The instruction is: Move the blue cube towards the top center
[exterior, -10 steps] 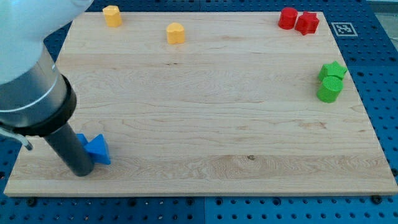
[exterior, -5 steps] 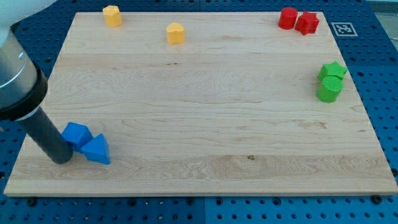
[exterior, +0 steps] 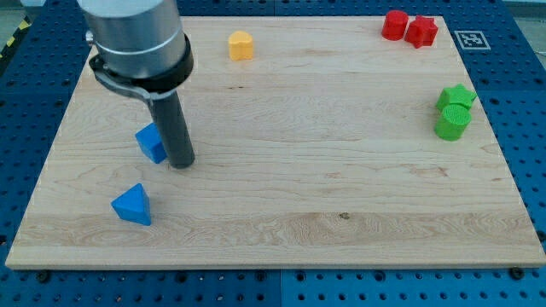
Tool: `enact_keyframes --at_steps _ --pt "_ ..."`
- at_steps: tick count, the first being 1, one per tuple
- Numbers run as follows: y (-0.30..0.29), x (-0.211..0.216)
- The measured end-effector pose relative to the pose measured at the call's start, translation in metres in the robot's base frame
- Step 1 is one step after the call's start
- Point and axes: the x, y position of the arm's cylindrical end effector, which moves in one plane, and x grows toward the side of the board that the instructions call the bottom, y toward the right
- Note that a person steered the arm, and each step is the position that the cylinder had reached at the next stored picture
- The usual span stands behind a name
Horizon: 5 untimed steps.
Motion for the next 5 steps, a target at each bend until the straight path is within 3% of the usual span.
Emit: enact_keyframes --at_steps 5 --pt "-0.073 -0.018"
